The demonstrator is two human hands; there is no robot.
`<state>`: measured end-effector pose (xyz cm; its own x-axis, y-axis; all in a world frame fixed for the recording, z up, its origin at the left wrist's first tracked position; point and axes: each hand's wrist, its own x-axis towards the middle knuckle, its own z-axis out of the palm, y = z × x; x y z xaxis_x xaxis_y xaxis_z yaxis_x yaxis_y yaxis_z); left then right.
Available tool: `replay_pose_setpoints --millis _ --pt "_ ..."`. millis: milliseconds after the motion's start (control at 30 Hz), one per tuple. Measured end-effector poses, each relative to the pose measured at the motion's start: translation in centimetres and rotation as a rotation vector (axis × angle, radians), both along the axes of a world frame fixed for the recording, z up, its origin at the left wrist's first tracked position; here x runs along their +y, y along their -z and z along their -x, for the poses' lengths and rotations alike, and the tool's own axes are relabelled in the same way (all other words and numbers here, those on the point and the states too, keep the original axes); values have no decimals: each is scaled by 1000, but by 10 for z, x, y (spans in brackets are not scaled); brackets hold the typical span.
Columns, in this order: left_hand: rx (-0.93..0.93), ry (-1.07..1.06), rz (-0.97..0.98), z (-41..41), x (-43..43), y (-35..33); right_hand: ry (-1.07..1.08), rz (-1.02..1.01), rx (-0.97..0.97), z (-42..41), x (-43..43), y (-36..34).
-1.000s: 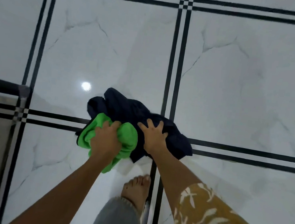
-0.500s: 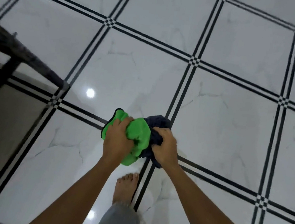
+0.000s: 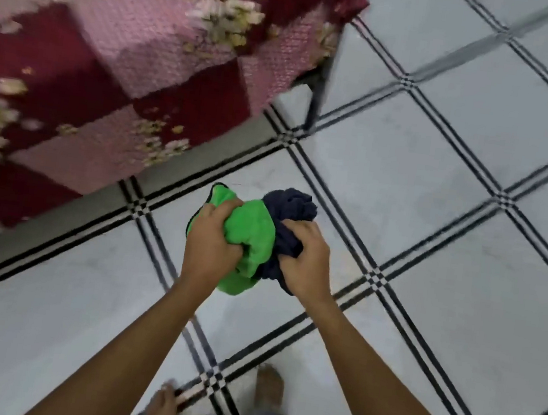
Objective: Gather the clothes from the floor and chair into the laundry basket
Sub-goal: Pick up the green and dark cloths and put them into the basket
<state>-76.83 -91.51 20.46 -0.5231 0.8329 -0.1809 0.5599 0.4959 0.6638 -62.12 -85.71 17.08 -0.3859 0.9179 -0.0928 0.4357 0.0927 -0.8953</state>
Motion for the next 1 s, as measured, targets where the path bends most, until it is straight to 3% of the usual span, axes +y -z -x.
replay_pose_setpoints --millis 300,567,867,1000 --pt "73 -537 -8 212 -233 -42 -501 -6 65 254 -168 -36" --pt "195 -1051 -75 346 -552 -120 -987 14 134 458 -446 -99" --pt "335 -1617 -176 338 -895 -170 -1492 117 253 541 -795 -138" --pt "180 -1773 -333 319 -981 -125 -1622 122 187 548 -888 -118"
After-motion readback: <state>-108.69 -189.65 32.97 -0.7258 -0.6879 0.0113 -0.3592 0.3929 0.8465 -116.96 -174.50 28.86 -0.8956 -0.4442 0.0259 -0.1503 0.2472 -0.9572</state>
